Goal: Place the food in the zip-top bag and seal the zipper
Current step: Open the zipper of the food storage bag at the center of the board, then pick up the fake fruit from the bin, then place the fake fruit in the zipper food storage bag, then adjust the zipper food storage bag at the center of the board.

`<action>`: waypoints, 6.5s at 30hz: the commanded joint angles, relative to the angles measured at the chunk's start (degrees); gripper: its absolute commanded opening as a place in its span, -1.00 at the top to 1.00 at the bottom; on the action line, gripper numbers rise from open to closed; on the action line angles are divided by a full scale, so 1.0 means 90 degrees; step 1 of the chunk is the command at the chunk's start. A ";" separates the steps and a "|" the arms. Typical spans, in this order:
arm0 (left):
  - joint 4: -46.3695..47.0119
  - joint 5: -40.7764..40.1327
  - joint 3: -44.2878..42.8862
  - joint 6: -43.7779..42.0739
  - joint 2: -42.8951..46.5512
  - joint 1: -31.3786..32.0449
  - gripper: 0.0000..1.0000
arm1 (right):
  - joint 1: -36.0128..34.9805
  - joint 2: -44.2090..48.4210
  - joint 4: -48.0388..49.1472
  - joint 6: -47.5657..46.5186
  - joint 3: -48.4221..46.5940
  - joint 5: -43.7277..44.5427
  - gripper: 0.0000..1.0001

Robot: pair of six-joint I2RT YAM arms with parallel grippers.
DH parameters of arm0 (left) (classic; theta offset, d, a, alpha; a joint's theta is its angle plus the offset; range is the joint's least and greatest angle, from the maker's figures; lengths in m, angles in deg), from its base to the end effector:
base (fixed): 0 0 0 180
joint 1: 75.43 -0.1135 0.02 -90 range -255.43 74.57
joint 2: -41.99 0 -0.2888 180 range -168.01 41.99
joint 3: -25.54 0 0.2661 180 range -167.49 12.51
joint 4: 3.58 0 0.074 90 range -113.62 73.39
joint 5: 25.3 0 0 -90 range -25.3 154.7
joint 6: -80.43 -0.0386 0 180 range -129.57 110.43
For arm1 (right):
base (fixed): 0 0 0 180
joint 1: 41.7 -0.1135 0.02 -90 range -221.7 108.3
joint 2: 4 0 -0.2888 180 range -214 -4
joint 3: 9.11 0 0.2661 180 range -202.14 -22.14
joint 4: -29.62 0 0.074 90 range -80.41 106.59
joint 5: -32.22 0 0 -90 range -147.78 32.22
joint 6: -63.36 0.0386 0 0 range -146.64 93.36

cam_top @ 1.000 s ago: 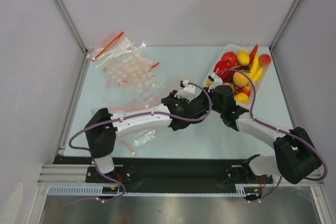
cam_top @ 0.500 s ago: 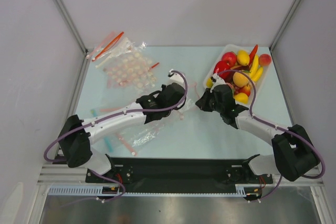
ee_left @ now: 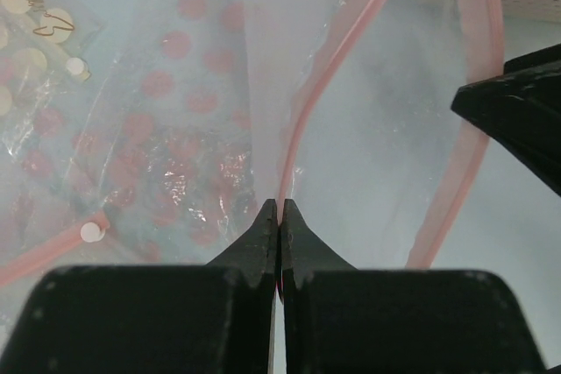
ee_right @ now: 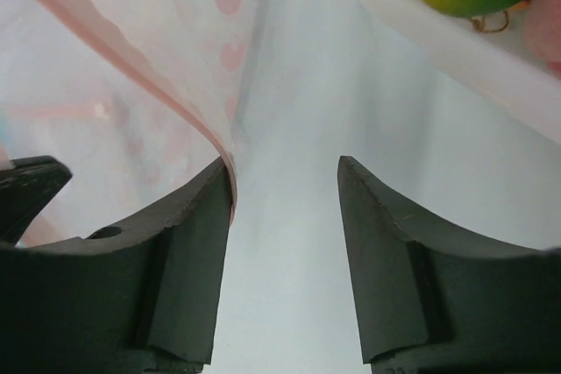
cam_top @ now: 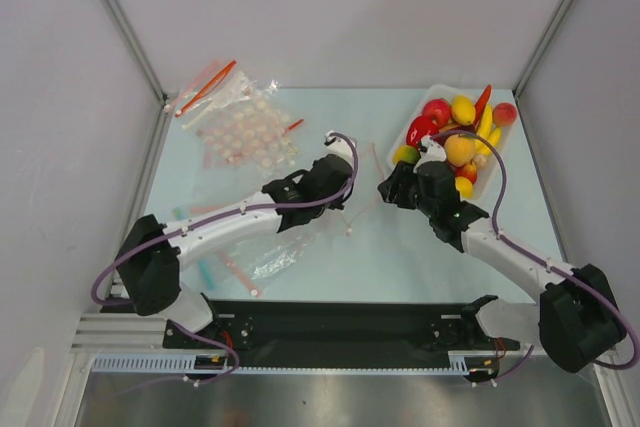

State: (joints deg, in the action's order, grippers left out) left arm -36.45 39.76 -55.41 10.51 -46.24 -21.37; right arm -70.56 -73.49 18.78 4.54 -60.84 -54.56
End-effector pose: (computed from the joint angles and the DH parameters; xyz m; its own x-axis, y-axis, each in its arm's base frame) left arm 0.2235 -0.2806 0.2982 -0.5425 0.2180 -0.8112 0.3819 0.9242 -0.0071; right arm 0.2384 0.1289 0.2490 -0.5858 0.2674 -0.7651 -0.1583 0.8881 0.4316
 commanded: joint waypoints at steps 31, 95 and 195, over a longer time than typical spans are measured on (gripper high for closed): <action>0.0690 -0.0119 0.0711 0.0123 0.1141 -0.0138 0.99 | 0.0873 -0.1769 -0.0996 -0.0564 -0.2584 0.1389 -0.60; 0.0748 0.0847 0.0856 0.0553 0.1559 -0.0519 0.99 | -0.1324 0.1023 0.2012 -0.1297 -0.0358 -0.0574 0.43; 0.0407 -0.2101 0.1042 0.1021 0.1804 -0.0333 1.00 | -0.0583 0.0338 0.0010 -0.0554 -0.1492 -0.0701 -0.73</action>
State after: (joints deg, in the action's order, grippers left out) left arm -32.65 20.26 -43.54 20.34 -31.14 -23.81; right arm -76.68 -73.93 16.05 -0.14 -74.65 -61.83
